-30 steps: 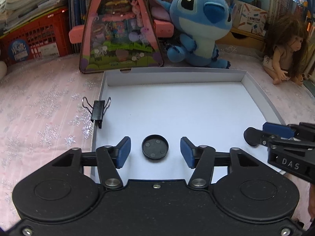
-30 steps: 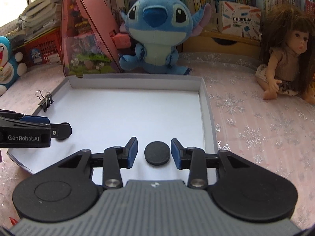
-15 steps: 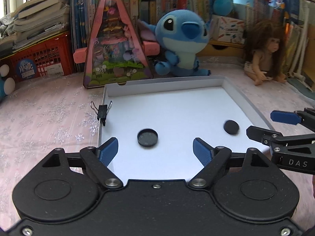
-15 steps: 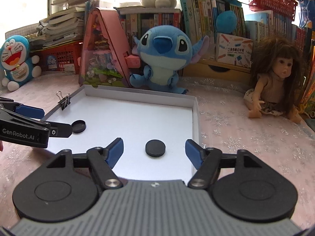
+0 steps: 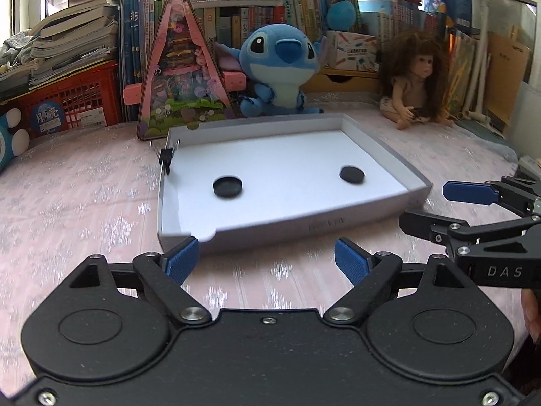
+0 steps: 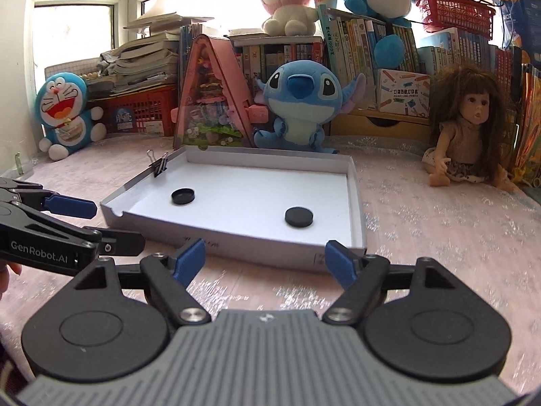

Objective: Organize rigid objects
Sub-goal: 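Grasp the brown nut with the left gripper while the right gripper grasps the black cup-shaped cap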

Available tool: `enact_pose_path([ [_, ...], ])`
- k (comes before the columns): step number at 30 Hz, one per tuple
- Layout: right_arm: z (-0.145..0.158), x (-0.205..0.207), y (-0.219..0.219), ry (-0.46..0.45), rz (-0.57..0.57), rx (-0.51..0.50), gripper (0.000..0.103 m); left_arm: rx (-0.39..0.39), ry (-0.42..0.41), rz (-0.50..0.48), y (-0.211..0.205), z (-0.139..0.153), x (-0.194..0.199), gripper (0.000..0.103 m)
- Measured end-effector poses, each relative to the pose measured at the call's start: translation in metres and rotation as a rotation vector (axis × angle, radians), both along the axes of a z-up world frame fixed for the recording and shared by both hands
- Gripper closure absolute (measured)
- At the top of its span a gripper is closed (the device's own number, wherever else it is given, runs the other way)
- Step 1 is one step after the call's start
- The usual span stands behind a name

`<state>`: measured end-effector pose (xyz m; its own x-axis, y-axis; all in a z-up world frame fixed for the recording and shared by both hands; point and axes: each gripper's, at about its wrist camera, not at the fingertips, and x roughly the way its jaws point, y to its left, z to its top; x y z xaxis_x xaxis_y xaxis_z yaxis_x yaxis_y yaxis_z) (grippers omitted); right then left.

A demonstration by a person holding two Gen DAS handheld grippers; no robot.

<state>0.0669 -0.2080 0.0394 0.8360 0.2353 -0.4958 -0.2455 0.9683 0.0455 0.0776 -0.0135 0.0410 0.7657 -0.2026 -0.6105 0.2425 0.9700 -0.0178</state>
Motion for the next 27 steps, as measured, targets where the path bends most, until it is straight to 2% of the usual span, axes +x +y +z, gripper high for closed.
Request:
enact_pose_path([
  [9,-0.006,-0.033,0.007,-0.011,0.052,0.016,0.017,-0.004,0.008,0.000,0.013,-0.014,-0.033,0.016],
  [14,-0.009,-0.047,0.015,-0.021,0.073,-0.015,0.017,-0.016,0.010,-0.020,0.020,-0.016,-0.047,0.017],
  [17,-0.013,-0.055,0.022,-0.024,0.102,-0.060,0.017,-0.022,0.036,-0.054,0.022,-0.018,-0.053,0.030],
  [19,-0.015,-0.061,0.027,-0.029,0.126,-0.097,0.017,-0.027,0.049,-0.064,0.023,-0.020,-0.056,0.035],
  [23,-0.016,-0.070,0.034,-0.036,0.166,-0.121,0.024,-0.032,0.052,-0.084,0.025,-0.020,-0.066,0.047],
  [27,-0.017,-0.071,0.037,-0.025,0.185,-0.122,0.035,-0.020,0.054,-0.102,0.024,-0.021,-0.071,0.053],
])
